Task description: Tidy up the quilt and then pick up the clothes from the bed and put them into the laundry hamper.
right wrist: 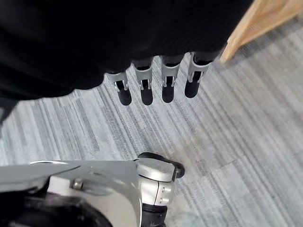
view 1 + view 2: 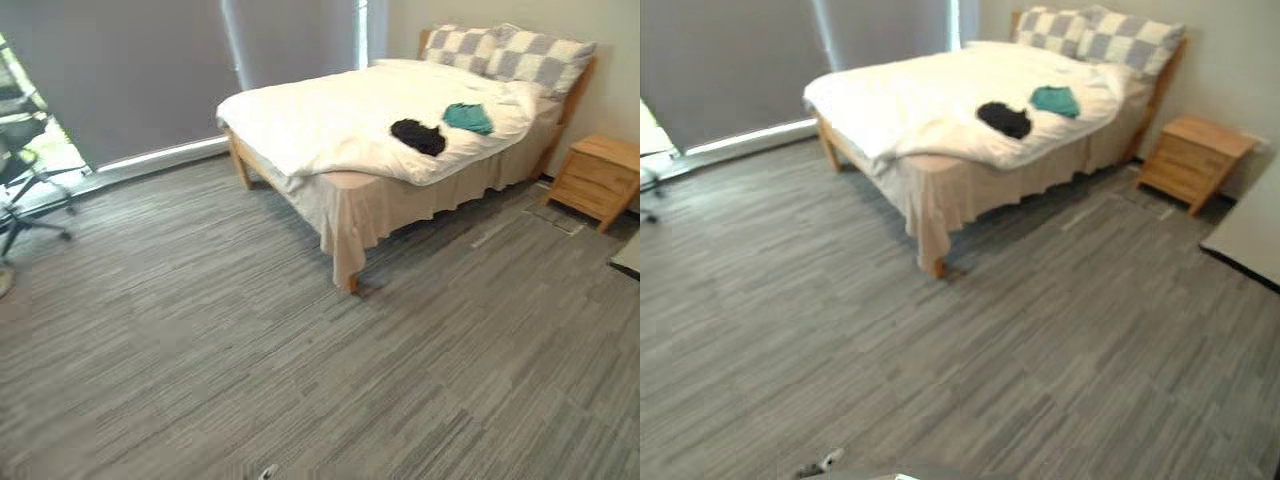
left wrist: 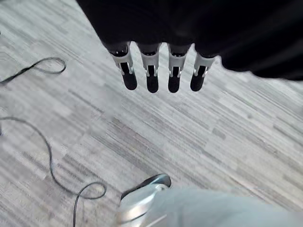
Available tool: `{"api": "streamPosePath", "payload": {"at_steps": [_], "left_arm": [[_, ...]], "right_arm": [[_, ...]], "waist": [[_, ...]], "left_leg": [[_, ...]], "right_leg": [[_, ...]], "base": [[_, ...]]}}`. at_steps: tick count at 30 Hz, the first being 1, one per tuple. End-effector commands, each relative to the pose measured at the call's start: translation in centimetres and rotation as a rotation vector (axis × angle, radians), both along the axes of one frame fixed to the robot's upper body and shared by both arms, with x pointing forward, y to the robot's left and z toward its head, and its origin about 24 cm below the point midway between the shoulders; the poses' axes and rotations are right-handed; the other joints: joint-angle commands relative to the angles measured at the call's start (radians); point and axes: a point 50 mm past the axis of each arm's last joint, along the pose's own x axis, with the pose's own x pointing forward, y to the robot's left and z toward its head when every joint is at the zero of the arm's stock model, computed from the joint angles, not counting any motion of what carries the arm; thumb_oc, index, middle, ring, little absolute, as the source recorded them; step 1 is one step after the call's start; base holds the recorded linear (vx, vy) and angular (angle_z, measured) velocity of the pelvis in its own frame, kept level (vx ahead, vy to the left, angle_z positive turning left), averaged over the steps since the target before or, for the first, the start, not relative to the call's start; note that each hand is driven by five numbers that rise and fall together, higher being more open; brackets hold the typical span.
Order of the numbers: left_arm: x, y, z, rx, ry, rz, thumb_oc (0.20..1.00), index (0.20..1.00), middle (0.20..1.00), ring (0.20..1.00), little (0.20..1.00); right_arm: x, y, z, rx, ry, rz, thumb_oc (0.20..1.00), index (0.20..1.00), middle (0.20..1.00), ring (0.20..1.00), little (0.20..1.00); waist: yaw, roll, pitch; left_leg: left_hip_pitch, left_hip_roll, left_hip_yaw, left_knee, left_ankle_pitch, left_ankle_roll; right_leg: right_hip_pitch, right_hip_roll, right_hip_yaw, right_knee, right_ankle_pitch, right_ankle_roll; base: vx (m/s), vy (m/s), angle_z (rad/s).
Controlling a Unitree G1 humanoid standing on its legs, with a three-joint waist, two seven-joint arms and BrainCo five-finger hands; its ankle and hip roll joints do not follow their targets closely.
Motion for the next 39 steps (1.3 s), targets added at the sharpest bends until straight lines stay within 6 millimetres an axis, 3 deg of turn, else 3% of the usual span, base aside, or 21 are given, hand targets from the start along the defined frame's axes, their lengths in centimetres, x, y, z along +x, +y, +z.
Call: {"api": "streamPosePath", "payload": {"at_steps": [1,4,7,9,11,13,15,17,20,22,23,24,25,27,30,31,33,34,35,36,39], "left_arm": [[4.8,0.4,1.2,0.044,-0.136,-0.079,1.000,1.000,1.000,1.000,1.000],[6.3,0.4,1.8,0.084,-0.168,-0.205,1.000,1.000,1.000,1.000,1.000],[6.4,0.8,1.8,0.108,-0.142,-0.259,1.000,1.000,1.000,1.000,1.000],[6.3,0.7,1.7,0.117,-0.133,-0.286,1.000,1.000,1.000,1.000,1.000],[6.1,0.8,1.7,0.117,-0.126,-0.290,1.000,1.000,1.000,1.000,1.000],[6.1,0.9,1.8,0.123,-0.147,-0.298,1.000,1.000,1.000,1.000,1.000],[5.8,1.1,1.8,0.123,-0.152,-0.256,1.000,1.000,1.000,1.000,1.000],[5.7,1.3,1.7,0.133,-0.151,-0.228,1.000,1.000,1.000,1.000,1.000],[5.1,1.2,1.4,0.144,-0.106,-0.266,1.000,1.000,1.000,1.000,1.000],[4.6,1.3,1.2,0.143,-0.095,-0.244,1.000,1.000,1.000,1.000,1.000],[4.5,1.3,1.2,0.145,-0.094,-0.237,1.000,1.000,1.000,1.000,1.000],[5.2,1.5,1.5,0.143,-0.116,-0.224,1.000,1.000,1.000,1.000,1.000],[5.9,1.6,1.8,0.139,-0.152,-0.209,1.000,1.000,1.000,1.000,1.000],[8.2,1.4,2.6,0.145,-0.230,-0.182,1.000,1.000,1.000,1.000,1.000],[8.6,1.4,2.8,0.140,-0.256,-0.144,1.000,1.000,1.000,1.000,1.000],[8.5,1.6,2.8,0.142,-0.259,-0.127,1.000,1.000,1.000,1.000,1.000],[8.7,2.0,3.0,0.159,-0.259,-0.124,1.000,1.000,1.000,1.000,1.000],[8.0,2.6,2.8,0.160,-0.236,-0.092,1.000,1.000,1.000,1.000,1.000],[7.2,3.1,2.6,0.169,-0.204,-0.080,1.000,1.000,1.000,1.000,1.000],[7.2,3.1,2.6,0.170,-0.203,-0.080,1.000,1.000,1.000,1.000,1.000],[6.7,4.0,2.7,0.192,-0.189,-0.039,1.000,1.000,1.000,1.000,1.000]], "right_arm": [[5.9,0.4,0.7,-0.014,-0.144,0.079,1.000,1.000,1.000,1.000,1.000],[7.1,0.6,0.9,-0.019,-0.180,0.116,1.000,1.000,1.000,1.000,1.000],[6.7,0.6,0.8,-0.013,-0.160,0.090,1.000,1.000,1.000,1.000,1.000],[7.1,0.4,0.9,-0.019,-0.174,0.075,1.000,1.000,1.000,1.000,1.000],[6.5,0.5,0.8,-0.010,-0.165,0.065,1.000,1.000,1.000,1.000,1.000],[5.7,0.5,0.7,-0.008,-0.159,0.046,1.000,1.000,1.000,1.000,1.000],[4.3,0.7,0.4,-0.004,-0.128,0.014,1.000,1.000,1.000,1.000,1.000],[3.3,0.7,0.2,-0.008,-0.093,-0.025,1.000,1.000,1.000,1.000,1.000],[2.6,0.5,0.1,-0.007,-0.075,-0.065,1.000,1.000,1.000,1.000,1.000],[2.3,0.2,0.1,-0.017,-0.065,-0.040,1.000,1.000,1.000,1.000,1.000],[2.8,-0.2,0.2,-0.026,-0.077,-0.021,1.000,1.000,1.000,1.000,1.000],[3.2,-0.8,0.4,-0.053,-0.081,0.010,1.000,1.000,1.000,1.000,1.000],[3.7,-1.3,0.6,-0.071,-0.094,0.029,1.000,1.000,1.000,1.000,1.000],[6.4,-2.4,1.4,-0.129,-0.152,0.088,1.000,1.000,1.000,1.000,1.000],[7.3,-2.8,1.7,-0.152,-0.175,0.113,1.000,1.000,1.000,1.000,1.000],[8.1,-3.1,2.0,-0.158,-0.205,0.108,1.000,1.000,1.000,1.000,1.000],[8.5,-2.9,2.1,-0.147,-0.235,0.098,1.000,1.000,1.000,1.000,1.000],[8.5,-1.4,1.8,-0.107,-0.239,0.142,1.000,1.000,1.000,1.000,1.000],[8.4,-0.4,1.7,-0.074,-0.252,0.137,1.000,1.000,1.000,1.000,1.000],[8.3,-0.4,1.7,-0.074,-0.251,0.138,1.000,1.000,1.000,1.000,1.000],[9.3,0.7,1.7,-0.045,-0.279,0.149,1.000,1.000,1.000,1.000,1.000]], "waist": [[0.002,-0.019,0.132],[0.003,-0.025,0.152],[0.000,-0.020,0.188],[-0.020,-0.001,0.231],[-0.032,0.011,0.241],[-0.054,0.010,0.239],[-0.080,-0.002,0.237],[-0.112,0.011,0.239],[-0.143,0.026,0.226],[-0.149,0.029,0.211],[-0.159,0.039,0.205],[-0.135,0.019,0.214],[-0.106,0.000,0.238],[-0.040,-0.056,0.271],[0.006,-0.054,0.270],[0.055,-0.043,0.238],[0.055,-0.065,0.242],[0.075,-0.071,0.220],[0.068,-0.080,0.206],[0.068,-0.082,0.207],[0.054,-0.074,0.213]], "left_leg": [[0.142,0.004,-0.021,-0.064,-0.019,-0.049],[0.132,0.008,-0.026,-0.054,-0.023,-0.044],[0.124,0.020,-0.025,-0.036,-0.038,-0.025],[0.164,0.033,-0.015,-0.046,-0.054,-0.017],[0.208,0.042,-0.006,-0.067,-0.070,-0.021],[0.256,0.045,-0.011,-0.094,-0.101,-0.033],[0.303,0.049,-0.028,-0.111,-0.133,-0.056],[0.345,0.086,-0.035,-0.113,-0.165,-0.088],[0.401,0.117,-0.027,-0.091,-0.220,-0.119],[0.398,0.128,-0.036,0.025,-0.167,-0.140],[0.379,0.141,-0.040,0.146,-0.090,-0.159],[0.232,0.136,-0.053,0.451,0.101,-0.171],[0.154,0.101,-0.088,0.623,0.143,-0.158],[-0.026,0.042,-0.074,0.757,0.028,-0.115],[-0.093,0.048,-0.019,0.583,0.007,-0.110],[-0.108,0.049,0.070,0.194,0.039,-0.093],[-0.130,0.073,0.118,0.213,0.053,-0.101],[-0.059,0.047,0.103,0.116,0.036,-0.074],[-0.003,0.036,0.101,0.074,0.012,-0.058],[0.000,0.034,0.101,0.071,0.012,-0.057],[0.064,0.044,0.058,0.015,0.006,-0.037]], "right_leg": [[0.106,-0.078,0.064,-0.179,0.058,0.154],[0.075,-0.071,0.067,-0.127,0.042,0.157],[-0.051,-0.055,0.068,0.121,0.026,0.193],[-0.154,-0.077,0.038,0.303,0.111,0.246],[-0.217,-0.116,-0.025,0.370,0.128,0.253],[-0.248,-0.139,-0.083,0.274,0.106,0.230],[-0.243,-0.143,-0.101,0.042,0.129,0.211],[-0.273,-0.150,-0.098,-0.160,0.178,0.225],[-0.318,-0.167,-0.097,-0.206,0.199,0.237],[-0.286,-0.148,-0.134,-0.189,0.230,0.203],[-0.256,-0.115,-0.133,-0.177,0.229,0.179],[-0.161,-0.080,-0.121,-0.194,0.209,0.126],[-0.113,-0.074,-0.099,-0.199,0.200,0.100],[-0.006,-0.075,-0.038,-0.227,0.148,0.084],[0.051,-0.063,-0.002,-0.237,0.109,0.097],[0.139,-0.044,0.016,-0.241,0.046,0.106],[0.160,-0.050,0.004,-0.231,0.024,0.104],[0.153,-0.023,0.004,-0.142,-0.003,0.102],[0.114,-0.020,-0.031,-0.002,0.010,0.154],[0.112,-0.023,-0.030,0.005,0.005,0.155],[-0.025,-0.071,-0.023,0.218,0.118,0.235]], "base": [[0.03,0.014,0.39],[-0.01,0.009,-0.05],[-0.05,0.034,0.00],[0.12,0.079,-0.20],[0.28,0.013,-0.34],[0.37,-0.097,0.03],[0.49,-0.213,0.06],[0.45,-0.193,0.20],[0.58,-0.224,0.40],[0.45,-0.223,-0.01],[0.56,-0.394,-0.44],[0.54,-0.422,-0.35],[0.48,-0.415,-0.08],[0.50,-0.215,-0.82],[0.56,0.029,-1.14],[0.70,0.127,-0.77],[0.51,0.049,-0.28],[0.58,0.050,-0.58],[0.48,0.071,-0.80],[0.28,0.014,-0.36],[0.26,-0.022,0.16]]}}
